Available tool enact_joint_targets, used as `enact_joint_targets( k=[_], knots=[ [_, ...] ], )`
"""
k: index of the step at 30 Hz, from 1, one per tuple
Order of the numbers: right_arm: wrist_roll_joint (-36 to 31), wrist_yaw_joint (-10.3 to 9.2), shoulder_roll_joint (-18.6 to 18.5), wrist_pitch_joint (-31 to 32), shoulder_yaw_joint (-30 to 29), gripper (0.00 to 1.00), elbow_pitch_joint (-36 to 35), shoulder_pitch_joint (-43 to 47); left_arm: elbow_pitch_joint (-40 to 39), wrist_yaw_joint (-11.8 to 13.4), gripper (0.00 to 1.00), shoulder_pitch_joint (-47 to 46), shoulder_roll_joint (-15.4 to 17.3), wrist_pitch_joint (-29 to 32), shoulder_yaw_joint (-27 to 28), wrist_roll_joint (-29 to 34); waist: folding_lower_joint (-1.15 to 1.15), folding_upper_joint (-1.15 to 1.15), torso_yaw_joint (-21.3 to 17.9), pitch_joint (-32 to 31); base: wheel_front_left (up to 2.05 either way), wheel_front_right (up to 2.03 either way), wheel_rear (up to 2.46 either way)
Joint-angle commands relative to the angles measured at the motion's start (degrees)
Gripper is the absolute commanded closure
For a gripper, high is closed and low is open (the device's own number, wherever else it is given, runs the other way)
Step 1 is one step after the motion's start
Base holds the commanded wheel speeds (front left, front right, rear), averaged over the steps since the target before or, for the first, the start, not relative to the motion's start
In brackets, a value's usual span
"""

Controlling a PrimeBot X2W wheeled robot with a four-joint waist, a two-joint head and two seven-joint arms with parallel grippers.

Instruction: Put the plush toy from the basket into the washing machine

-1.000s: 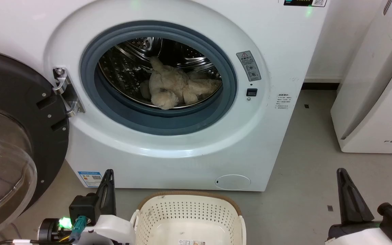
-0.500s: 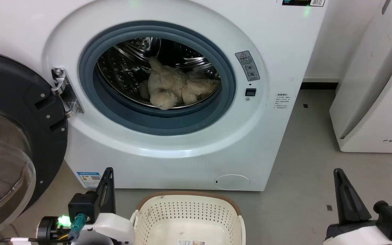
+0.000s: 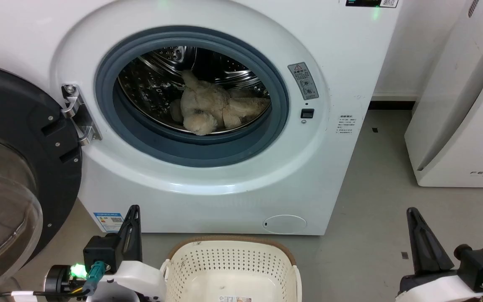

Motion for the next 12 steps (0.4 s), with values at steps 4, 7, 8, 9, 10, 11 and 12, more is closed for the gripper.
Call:
enact_joint_targets(
  k=[4, 7, 8, 9, 10, 11, 12],
  knots=[
    [-0.6, 0.01, 0.0, 0.8, 0.3, 1.0, 0.2, -1.1, -1.3, -0.4, 1.0, 1.1, -0.3, 0.8, 0.2, 0.6, 0.0, 0.0, -0.1, 0.0, 0.0, 0.0, 0.0],
    [-0.8, 0.02, 0.0, 1.2, 0.4, 1.0, 0.2, -1.2, -1.6, -0.5, 1.0, 1.2, -0.3, 1.1, 0.3, 0.6, 0.0, 0.0, -0.2, 0.0, 0.0, 0.0, 0.0],
    [-0.9, 0.02, 0.0, 1.3, 0.4, 1.0, 0.2, -1.2, -1.8, -0.5, 1.0, 1.2, -0.3, 1.3, 0.3, 0.7, 0.0, 0.0, -0.2, 0.0, 0.0, 0.0, 0.0],
    [-1.0, 0.02, 0.0, 1.4, 0.4, 1.0, 0.2, -1.2, -1.9, -0.5, 1.0, 1.3, -0.4, 1.4, 0.3, 0.7, 0.0, 0.0, -0.2, 0.0, 0.0, 0.0, 0.0],
    [-1.0, 0.02, 0.0, 1.5, 0.5, 1.0, 0.2, -1.3, -2.0, -0.6, 1.0, 1.3, -0.4, 1.5, 0.3, 0.7, 0.0, 0.0, -0.2, 0.0, 0.0, 0.0, 0.0],
    [-1.1, 0.02, 0.0, 1.6, 0.5, 1.0, 0.2, -1.3, -2.1, -0.6, 1.0, 1.3, -0.4, 1.6, 0.4, 0.8, 0.0, 0.0, -0.2, 0.0, 0.0, 0.0, 0.0],
    [-1.2, 0.02, 0.0, 1.8, 0.5, 1.0, 0.2, -1.3, -2.3, -0.6, 1.0, 1.3, -0.4, 1.7, 0.4, 0.8, 0.0, 0.0, -0.2, 0.0, 0.0, 0.0, 0.0]
  ],
)
